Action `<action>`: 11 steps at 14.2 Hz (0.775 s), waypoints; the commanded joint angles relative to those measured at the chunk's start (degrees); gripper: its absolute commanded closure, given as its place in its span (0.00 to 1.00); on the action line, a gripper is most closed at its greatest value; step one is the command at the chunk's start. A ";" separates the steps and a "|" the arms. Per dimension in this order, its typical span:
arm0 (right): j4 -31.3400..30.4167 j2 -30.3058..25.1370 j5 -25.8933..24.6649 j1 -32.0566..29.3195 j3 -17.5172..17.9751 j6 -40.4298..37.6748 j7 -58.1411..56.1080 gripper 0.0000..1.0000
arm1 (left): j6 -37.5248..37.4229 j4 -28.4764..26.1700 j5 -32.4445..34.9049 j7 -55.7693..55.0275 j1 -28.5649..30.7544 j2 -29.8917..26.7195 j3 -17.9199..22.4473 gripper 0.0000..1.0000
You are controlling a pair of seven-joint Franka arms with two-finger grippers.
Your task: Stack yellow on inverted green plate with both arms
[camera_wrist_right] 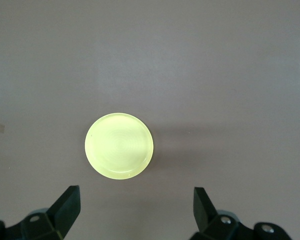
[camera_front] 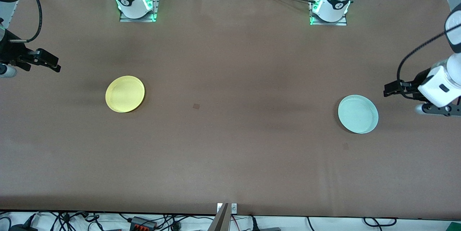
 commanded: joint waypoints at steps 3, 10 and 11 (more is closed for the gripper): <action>-0.44 -0.25 0.24 -0.03 0.07 -0.38 -0.72 0.00 | -1.00 1.83 1.53 0.78 4.49 7.45 -0.17 0.00; -0.62 0.27 0.33 0.50 0.07 -1.08 -0.72 0.00 | 25.34 -17.67 0.75 11.05 10.64 8.96 -0.79 0.03; -0.62 0.54 0.33 0.50 0.07 -1.77 -0.72 0.00 | 26.59 -18.56 0.57 12.46 11.09 9.39 -0.96 0.06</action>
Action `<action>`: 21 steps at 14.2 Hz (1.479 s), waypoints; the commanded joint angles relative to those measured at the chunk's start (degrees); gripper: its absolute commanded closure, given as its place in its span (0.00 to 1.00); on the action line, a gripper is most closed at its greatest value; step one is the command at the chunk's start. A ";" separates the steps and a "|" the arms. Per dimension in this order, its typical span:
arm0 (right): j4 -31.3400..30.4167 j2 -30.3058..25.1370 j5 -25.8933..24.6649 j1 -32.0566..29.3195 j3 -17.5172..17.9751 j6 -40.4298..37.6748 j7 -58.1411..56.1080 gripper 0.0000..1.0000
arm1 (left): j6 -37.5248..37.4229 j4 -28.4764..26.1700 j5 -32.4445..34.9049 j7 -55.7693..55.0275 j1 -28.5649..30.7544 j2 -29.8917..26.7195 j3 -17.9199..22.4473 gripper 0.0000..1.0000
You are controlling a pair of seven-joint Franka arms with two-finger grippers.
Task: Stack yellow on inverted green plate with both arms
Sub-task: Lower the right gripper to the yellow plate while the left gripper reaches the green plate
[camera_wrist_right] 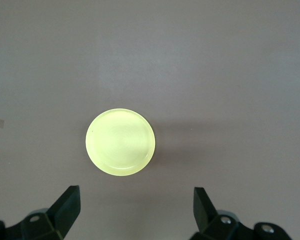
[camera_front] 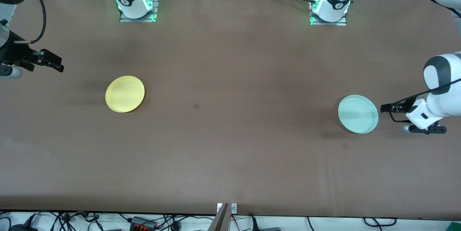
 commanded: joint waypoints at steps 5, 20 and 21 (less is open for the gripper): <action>-0.23 1.59 0.24 0.14 -0.01 -1.98 -0.88 0.00 | 5.52 -4.14 -10.20 13.36 4.92 3.23 -1.09 0.08; -0.40 27.07 3.93 -3.47 -0.45 1.97 -4.11 0.00 | 12.82 -0.55 -13.02 21.54 5.89 11.93 -1.09 0.84; -0.49 28.30 3.93 -3.56 -0.45 1.97 -5.26 0.00 | 12.82 -0.28 -13.02 21.81 5.98 12.20 -1.09 0.96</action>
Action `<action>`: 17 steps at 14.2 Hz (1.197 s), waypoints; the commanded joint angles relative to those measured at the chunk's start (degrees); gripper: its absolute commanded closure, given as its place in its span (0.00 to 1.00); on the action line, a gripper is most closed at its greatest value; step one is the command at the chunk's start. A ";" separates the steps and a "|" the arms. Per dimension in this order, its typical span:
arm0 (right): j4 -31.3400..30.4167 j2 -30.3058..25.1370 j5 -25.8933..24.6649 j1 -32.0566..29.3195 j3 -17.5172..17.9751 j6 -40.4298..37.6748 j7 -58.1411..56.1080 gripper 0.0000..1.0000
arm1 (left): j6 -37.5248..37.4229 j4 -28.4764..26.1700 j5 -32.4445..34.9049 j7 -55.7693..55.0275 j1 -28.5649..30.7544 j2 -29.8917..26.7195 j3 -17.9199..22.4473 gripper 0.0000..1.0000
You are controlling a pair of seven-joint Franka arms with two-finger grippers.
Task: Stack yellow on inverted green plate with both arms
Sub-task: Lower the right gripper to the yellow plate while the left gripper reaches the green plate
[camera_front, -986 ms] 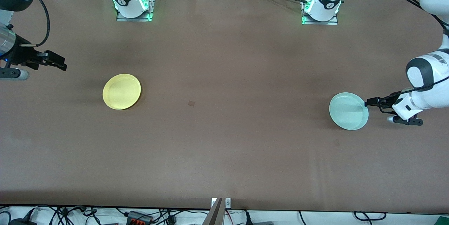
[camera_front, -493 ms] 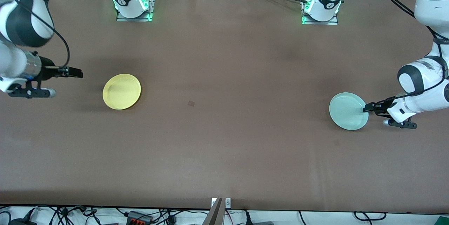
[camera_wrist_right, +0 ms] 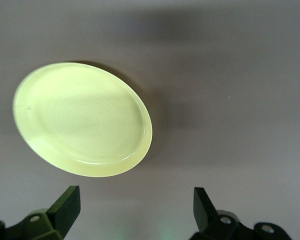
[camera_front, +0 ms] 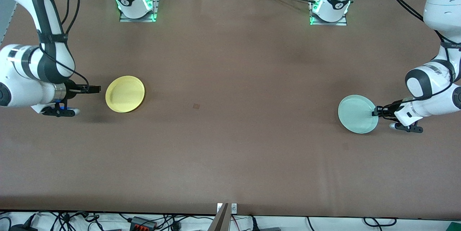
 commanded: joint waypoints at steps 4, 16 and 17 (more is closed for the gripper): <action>0.38 7.08 1.22 -0.48 0.19 1.56 -4.33 0.00 | -0.80 4.05 -1.65 3.62 0.59 0.60 -0.53 0.99; 0.73 11.57 1.31 -0.56 0.19 4.47 -3.37 0.45 | -22.04 19.95 19.94 -24.44 -12.92 -6.71 -3.34 0.99; 0.81 11.75 1.31 -0.56 0.19 4.47 -3.37 0.48 | -25.38 21.09 22.76 -29.37 -15.99 -6.62 -3.34 0.99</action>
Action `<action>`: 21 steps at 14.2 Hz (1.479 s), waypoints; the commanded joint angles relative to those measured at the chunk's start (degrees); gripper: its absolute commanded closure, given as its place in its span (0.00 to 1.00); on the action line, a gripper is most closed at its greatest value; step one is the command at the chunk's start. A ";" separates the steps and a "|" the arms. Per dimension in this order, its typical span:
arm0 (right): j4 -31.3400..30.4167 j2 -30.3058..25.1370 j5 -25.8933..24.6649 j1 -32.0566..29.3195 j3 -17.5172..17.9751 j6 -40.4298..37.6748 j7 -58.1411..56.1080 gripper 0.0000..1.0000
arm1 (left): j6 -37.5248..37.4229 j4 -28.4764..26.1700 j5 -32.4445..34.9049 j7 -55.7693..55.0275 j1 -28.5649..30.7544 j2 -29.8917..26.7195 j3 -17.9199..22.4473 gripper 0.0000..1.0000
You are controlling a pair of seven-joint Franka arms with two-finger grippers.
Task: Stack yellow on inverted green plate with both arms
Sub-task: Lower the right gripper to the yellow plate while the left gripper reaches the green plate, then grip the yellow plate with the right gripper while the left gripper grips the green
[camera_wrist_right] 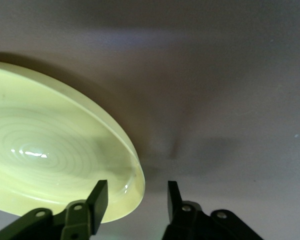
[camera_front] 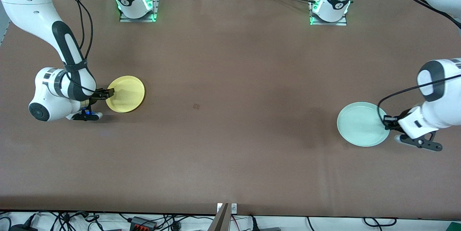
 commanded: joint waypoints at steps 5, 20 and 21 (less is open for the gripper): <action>0.69 0.72 0.74 -0.28 0.15 0.01 -0.65 0.82 | -20.98 4.62 21.96 -37.32 -20.85 1.83 0.55 0.99; 12.98 -1.30 0.74 -0.72 0.06 -20.45 -3.28 1.00 | -42.62 16.14 30.58 -68.03 -46.45 14.93 1.34 0.99; 14.56 -1.30 0.82 -0.72 0.14 -21.78 -3.46 1.00 | -42.72 16.05 30.58 -69.60 -47.42 15.63 1.34 0.99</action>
